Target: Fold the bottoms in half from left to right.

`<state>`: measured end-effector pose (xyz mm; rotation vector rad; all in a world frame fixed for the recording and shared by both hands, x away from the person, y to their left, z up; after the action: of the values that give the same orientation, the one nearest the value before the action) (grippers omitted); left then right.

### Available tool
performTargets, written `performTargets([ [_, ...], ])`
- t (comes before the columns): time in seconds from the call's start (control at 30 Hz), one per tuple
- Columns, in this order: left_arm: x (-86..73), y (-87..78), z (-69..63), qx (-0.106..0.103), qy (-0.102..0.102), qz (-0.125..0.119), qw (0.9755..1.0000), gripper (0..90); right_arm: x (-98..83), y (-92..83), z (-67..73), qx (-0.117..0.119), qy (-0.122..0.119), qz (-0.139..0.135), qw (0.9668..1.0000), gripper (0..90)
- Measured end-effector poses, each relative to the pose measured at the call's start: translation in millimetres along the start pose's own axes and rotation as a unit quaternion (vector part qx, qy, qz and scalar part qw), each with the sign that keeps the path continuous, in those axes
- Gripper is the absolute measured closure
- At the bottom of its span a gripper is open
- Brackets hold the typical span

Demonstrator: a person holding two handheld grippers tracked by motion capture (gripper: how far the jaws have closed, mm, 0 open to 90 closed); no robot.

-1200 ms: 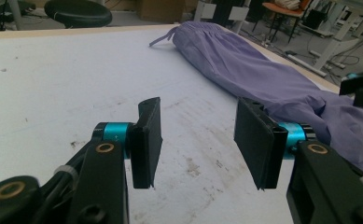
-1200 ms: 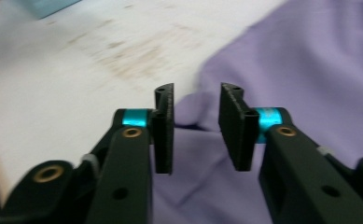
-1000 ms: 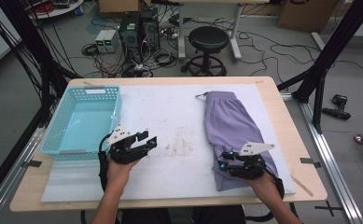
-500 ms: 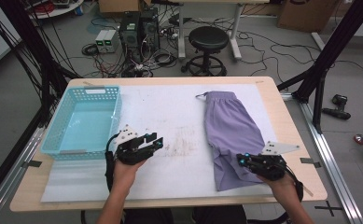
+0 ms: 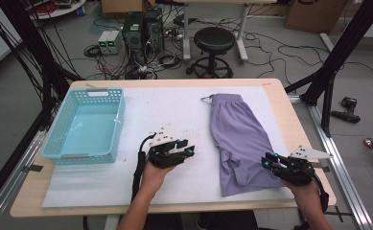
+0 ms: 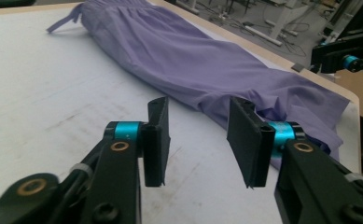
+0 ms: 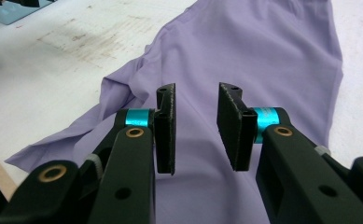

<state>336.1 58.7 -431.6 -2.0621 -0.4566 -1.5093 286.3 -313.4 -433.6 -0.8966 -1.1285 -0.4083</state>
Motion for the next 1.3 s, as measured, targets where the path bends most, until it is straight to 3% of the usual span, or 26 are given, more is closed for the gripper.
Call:
performTargets([
  [0.17,-0.7,24.0,-11.1,-0.021,0.004,0.023,0.9995,50.9,-1.6,-5.8,-7.2,-0.015,0.01,-0.009,0.9998,67.4],
  [0.37,-3.8,61.9,-34.6,-0.058,0.03,0.059,0.9961,50.4,-4.6,-15.6,-16.2,-0.036,0.026,-0.023,0.9988,66.0],
  [0.6,-9.6,93.2,-50.6,-0.07,0.05,0.077,0.9933,61.2,-6.5,-20.9,-17.3,-0.04,0.032,-0.028,0.9983,64.1],
  [0.73,-19.0,105.8,-52.2,-0.059,0.061,0.099,0.9914,63.4,-8.2,-22.6,-17.1,-0.04,0.032,-0.026,0.9983,63.9],
  [0.8,-22.3,109.8,-52.1,-0.049,0.064,0.109,0.9907,66.0,-8.7,-23.4,-17.1,-0.04,0.034,-0.025,0.9983,63.8],
  [0.93,-26.2,112.3,-51.4,-0.032,0.08,0.127,0.9882,86.7,-9.7,-24.3,-18.3,-0.043,0.038,-0.026,0.998,62.9],
  [1.0,-25.5,110.9,-50.0,-0.029,0.074,0.13,0.9883,89.5,-10.2,-24.6,-18.7,-0.043,0.038,-0.026,0.998,62.7],
  [1.3,-14.0,88.9,-37.0,-0.026,0.048,0.099,0.9936,89.7,-10.0,-24.3,-17.9,-0.042,0.038,-0.027,0.9981,62.4],
])
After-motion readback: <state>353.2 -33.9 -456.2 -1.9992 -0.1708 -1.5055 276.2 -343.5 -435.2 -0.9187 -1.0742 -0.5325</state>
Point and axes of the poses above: each handheld gripper's, and its own axes: y roughly forward along the jaws, x roughly out of its top, z roughly to its left, the point moved 3 cm from there along y, roughly forward along the jaws, and after that the axes turned 8 degrees about -z, right-handed, at the moved point
